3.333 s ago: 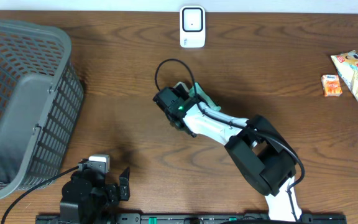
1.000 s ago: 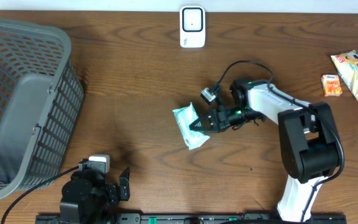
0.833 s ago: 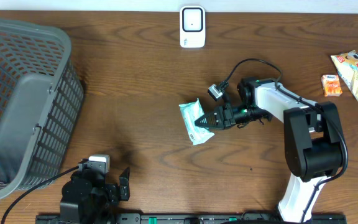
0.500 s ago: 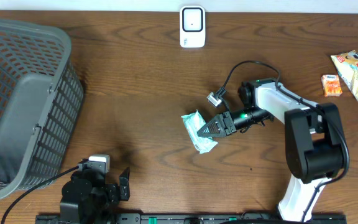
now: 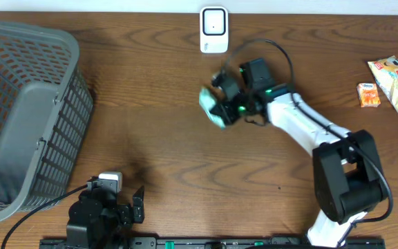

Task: Scan the item barcode
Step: 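Hold the wet-wipe pack against the white scanner face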

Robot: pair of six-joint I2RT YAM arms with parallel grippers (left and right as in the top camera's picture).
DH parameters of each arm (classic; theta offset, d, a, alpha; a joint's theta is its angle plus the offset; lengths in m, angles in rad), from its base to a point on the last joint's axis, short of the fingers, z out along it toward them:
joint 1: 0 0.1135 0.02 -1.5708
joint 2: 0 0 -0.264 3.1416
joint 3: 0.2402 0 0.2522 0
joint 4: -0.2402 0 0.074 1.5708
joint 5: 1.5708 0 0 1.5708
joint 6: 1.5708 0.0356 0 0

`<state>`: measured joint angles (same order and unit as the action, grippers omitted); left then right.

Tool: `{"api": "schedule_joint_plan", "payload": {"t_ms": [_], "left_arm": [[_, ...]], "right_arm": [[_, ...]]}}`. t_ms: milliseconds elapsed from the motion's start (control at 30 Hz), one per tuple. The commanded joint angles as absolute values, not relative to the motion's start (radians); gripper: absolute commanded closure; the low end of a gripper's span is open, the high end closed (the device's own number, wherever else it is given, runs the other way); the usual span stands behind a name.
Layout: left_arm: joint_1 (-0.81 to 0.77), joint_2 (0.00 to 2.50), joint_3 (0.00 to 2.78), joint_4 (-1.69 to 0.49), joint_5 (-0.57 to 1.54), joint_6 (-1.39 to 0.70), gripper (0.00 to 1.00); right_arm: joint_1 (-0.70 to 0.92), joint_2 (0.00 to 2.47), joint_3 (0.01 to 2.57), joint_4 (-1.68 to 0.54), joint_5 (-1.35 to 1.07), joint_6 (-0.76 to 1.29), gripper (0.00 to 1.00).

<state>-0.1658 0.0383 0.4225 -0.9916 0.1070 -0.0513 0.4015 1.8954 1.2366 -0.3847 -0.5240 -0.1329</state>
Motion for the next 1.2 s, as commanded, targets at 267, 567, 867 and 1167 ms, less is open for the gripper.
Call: {"api": "schedule_joint_plan", "payload": {"t_ms": [267,567,867,1167], "left_arm": [[-0.169,0.037,0.427,-0.994,0.12,-0.045,0.02],[-0.169,0.037,0.427,-0.994,0.12,-0.045,0.02],[-0.169,0.037,0.427,-0.994,0.12,-0.045,0.02],[-0.169,0.037,0.427,-0.994,0.12,-0.045,0.02]], "right_arm": [[0.447,2.046,1.511,-0.106,0.002,-0.083,0.99],[0.434,2.408,2.039,-0.127,0.117,-0.16,0.99],[0.431,2.598,2.277,-0.157,0.239,-0.192,0.99],[0.429,2.542,2.433,-0.552,0.368,-0.093,0.99]]}}
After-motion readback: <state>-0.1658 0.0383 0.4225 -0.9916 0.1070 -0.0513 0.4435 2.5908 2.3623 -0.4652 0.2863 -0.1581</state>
